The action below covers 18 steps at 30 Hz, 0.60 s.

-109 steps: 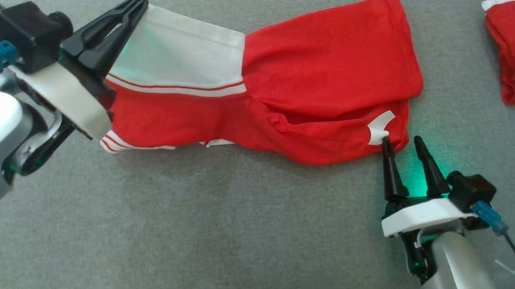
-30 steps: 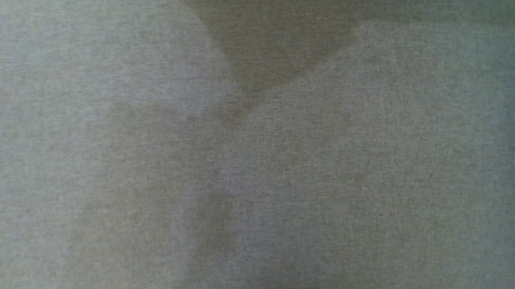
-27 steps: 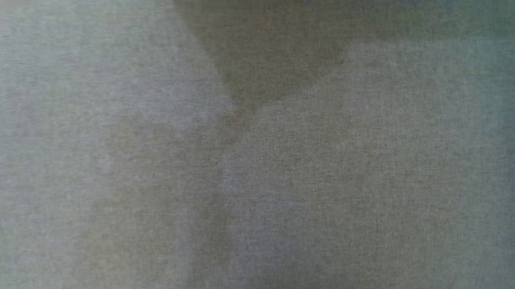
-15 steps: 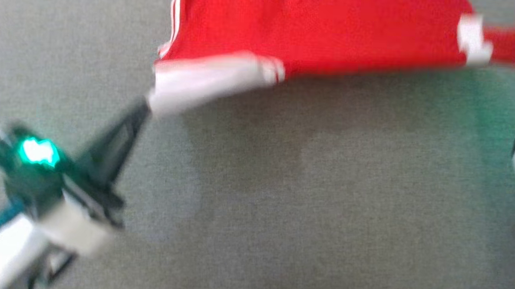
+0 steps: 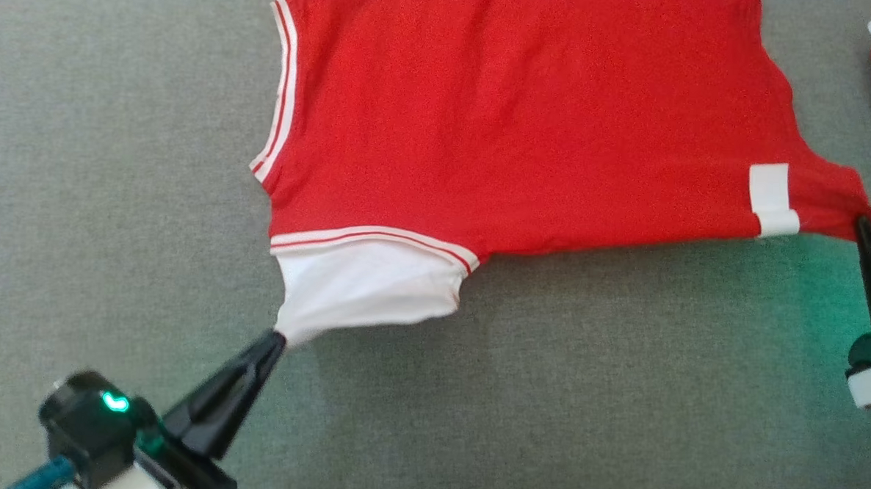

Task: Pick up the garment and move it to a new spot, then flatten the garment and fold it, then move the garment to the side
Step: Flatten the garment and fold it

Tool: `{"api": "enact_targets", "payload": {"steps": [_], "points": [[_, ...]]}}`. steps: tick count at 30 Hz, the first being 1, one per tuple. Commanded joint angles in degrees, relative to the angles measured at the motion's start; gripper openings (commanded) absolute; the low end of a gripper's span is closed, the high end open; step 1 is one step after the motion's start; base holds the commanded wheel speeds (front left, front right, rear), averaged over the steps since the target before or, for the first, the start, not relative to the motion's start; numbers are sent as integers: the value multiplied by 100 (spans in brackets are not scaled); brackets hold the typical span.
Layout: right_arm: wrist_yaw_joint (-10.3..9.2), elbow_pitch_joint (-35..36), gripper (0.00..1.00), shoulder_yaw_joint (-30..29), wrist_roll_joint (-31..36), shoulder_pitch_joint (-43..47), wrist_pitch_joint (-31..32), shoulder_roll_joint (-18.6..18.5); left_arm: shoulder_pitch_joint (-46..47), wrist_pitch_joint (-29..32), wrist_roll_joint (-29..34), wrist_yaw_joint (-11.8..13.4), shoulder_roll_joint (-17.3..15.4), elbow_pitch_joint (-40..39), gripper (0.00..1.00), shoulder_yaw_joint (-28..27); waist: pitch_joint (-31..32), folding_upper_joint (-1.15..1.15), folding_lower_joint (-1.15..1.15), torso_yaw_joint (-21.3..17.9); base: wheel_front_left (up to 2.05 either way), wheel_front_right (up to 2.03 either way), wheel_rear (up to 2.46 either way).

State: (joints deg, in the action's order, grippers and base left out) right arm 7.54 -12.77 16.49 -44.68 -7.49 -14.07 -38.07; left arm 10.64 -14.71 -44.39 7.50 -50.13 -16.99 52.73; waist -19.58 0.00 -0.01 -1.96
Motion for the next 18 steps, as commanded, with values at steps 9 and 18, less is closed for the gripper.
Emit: {"api": "enact_targets", "payload": {"steps": [9,18], "points": [[-5,213,0,-235,196,-783,383,283,1544,92,350,-467,-176,190,0,-865,-599,0,1,-180,0,0,0],[-5,-106,0,-242,242,-1691,601,475,3265,503,685,-980,16,838,0,-1181,-1100,0,1,-188,0,0,0]]}}
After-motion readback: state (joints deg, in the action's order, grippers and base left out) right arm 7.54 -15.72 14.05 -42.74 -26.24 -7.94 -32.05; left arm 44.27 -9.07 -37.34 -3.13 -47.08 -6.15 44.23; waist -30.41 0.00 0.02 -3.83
